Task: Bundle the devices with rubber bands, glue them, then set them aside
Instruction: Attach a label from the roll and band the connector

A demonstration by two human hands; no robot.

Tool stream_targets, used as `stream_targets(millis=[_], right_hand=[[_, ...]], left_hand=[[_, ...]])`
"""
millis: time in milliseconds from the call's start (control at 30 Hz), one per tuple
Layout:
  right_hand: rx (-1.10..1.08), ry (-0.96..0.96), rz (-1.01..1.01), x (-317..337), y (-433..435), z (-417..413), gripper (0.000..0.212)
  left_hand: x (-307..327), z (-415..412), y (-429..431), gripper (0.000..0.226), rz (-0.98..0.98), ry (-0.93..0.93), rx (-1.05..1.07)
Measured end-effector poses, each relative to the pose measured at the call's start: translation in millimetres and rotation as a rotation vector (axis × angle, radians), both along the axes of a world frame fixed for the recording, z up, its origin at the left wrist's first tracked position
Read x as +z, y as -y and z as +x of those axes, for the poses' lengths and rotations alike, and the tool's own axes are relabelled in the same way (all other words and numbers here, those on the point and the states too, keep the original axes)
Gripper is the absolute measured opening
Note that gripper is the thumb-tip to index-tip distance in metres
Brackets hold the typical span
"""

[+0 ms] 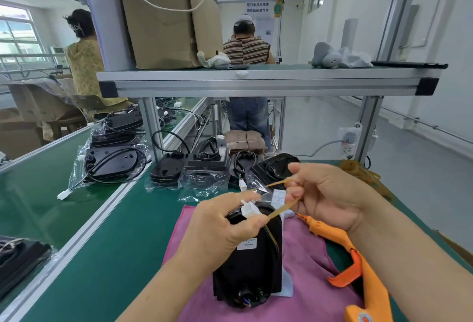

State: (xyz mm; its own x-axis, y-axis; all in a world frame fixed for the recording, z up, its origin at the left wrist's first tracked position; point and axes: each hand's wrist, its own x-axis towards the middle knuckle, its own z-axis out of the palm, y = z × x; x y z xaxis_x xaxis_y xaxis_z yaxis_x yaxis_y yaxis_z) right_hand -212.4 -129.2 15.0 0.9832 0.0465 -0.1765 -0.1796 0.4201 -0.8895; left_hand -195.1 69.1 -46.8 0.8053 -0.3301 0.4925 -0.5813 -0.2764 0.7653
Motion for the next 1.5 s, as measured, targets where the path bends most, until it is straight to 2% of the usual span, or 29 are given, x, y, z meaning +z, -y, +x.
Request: stream_targets(millis=[67, 133, 333, 400, 533, 600, 733, 800, 900, 933, 1033, 1267, 1500], right_hand=[[-0.024, -0.080, 0.121, -15.3, 6.4, 5.0, 0.027], [-0.009, -0.138, 0.180, -28.9, 8.1, 8.2, 0.026], [0.032, -0.207, 0.184, -51.9, 4.9, 7.8, 0.025], [0.066, -0.173, 0.046, -50.9, 5.2, 6.0, 0.024], [0.130, -0.098, -0.484, -45.0, 7.6, 4.5, 0.024], [0.140, -0.048, -0.672, -39.8, 9.4, 4.7, 0.023], [0.049, 0.153, -1.082, -30.1, 12.7, 0.9, 0.010], [0.075, 0.304, -1.228, -25.8, 11.7, -2.1, 0.035], [0.291, 0.399, -1.127, -27.4, -9.0, -7.2, 0.080], [0.302, 0.412, -1.107, -33.4, -18.6, -7.5, 0.091], [0.140, 0.506, -1.138, -53.6, -35.2, -2.9, 0.103], [0.138, 0.517, -1.161, -62.8, -30.4, 3.7, 0.103], [0.090, 0.546, -1.154, -61.9, -30.2, 4.5, 0.063]], left_hand=[[-2.9, 0.5, -0.2, 0.041, 0.001, 0.009, -0.006], [-3.5, 0.9, 1.4, 0.038, -0.010, 0.009, -0.008], [-4.8, 4.5, 4.6, 0.031, -0.043, -0.041, 0.023], [-5.2, 4.9, 5.0, 0.029, -0.043, -0.052, 0.027], [-6.2, 5.1, 5.4, 0.034, -0.053, -0.071, 0.024], [-4.4, 5.2, 6.2, 0.037, -0.057, -0.085, 0.015], [-4.0, 8.7, 6.5, 0.040, -0.063, -0.116, -0.001], [-3.4, 9.8, 5.9, 0.040, -0.064, -0.119, -0.010], [-2.0, 11.6, 5.5, 0.034, -0.036, -0.089, -0.043], [-1.4, 12.2, 4.8, 0.032, -0.015, -0.079, -0.052], [3.9, 14.9, -0.5, 0.034, 0.080, -0.072, -0.097], [12.0, 25.1, -25.7, 0.046, 0.212, -0.105, -0.090], [-4.5, 19.0, -38.6, 0.050, 0.053, -0.166, -0.129]])
